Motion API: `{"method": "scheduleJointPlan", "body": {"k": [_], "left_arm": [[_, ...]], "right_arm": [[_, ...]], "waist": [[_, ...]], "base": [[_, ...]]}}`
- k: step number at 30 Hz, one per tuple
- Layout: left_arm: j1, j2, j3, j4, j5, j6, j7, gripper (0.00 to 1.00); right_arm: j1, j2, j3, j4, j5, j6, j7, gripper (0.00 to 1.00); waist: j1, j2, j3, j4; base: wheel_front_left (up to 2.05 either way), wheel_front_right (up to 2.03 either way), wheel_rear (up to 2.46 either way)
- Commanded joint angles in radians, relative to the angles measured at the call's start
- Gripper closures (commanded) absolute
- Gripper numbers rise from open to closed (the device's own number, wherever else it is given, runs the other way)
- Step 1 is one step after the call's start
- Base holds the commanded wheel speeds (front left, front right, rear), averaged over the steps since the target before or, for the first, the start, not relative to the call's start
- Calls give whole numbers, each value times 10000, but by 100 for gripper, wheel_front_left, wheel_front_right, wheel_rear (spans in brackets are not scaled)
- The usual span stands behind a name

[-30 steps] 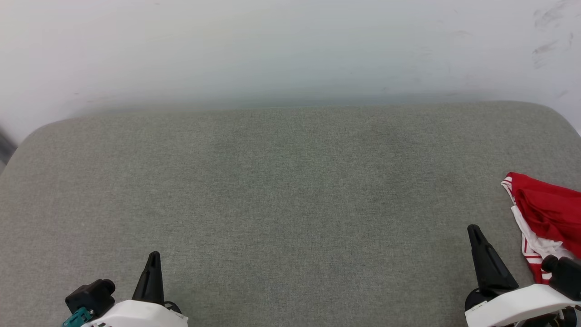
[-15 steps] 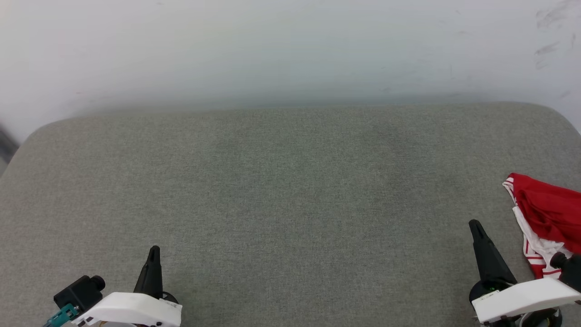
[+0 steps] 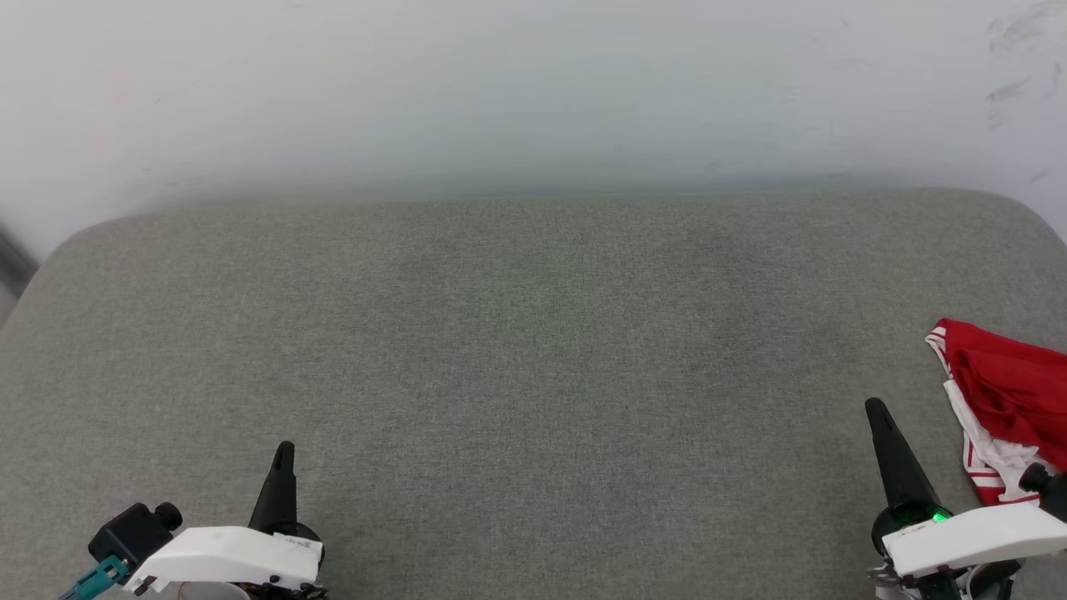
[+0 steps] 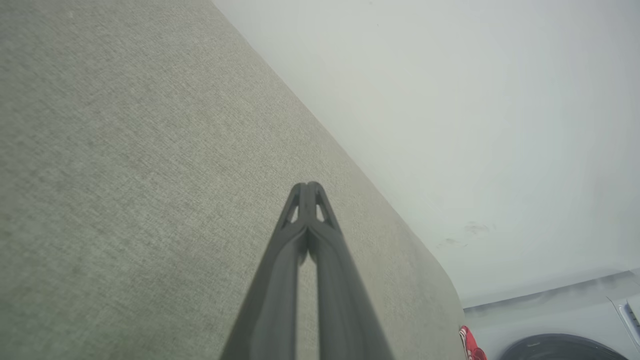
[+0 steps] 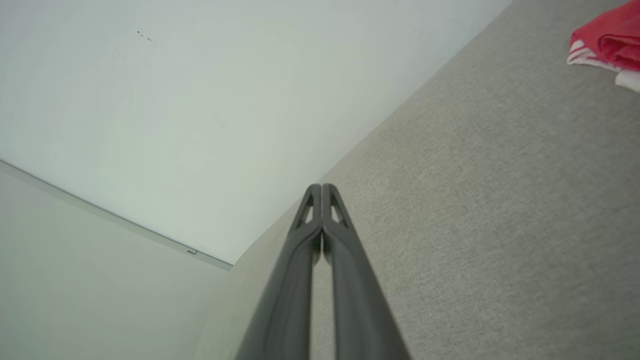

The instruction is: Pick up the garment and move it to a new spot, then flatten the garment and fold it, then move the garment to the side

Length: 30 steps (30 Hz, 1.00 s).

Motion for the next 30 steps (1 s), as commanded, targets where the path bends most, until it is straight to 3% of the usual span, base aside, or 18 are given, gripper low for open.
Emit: {"method": "scheduleJointPlan", "body": {"k": [1,30], "left_arm": [[-239,10,76,-73,-309,-68,68,100],[-553,-188,418,14,-3102,-335,822,100]], "right_arm": [[-304,-87,-28,-17,349,1,38,100],[-749,-82,-191,720,3344,-1,287,100]], "waist": [[0,0,-1,5],[0,0,-9,93]], "base": [[0,0,0],[0,0,0]]}}
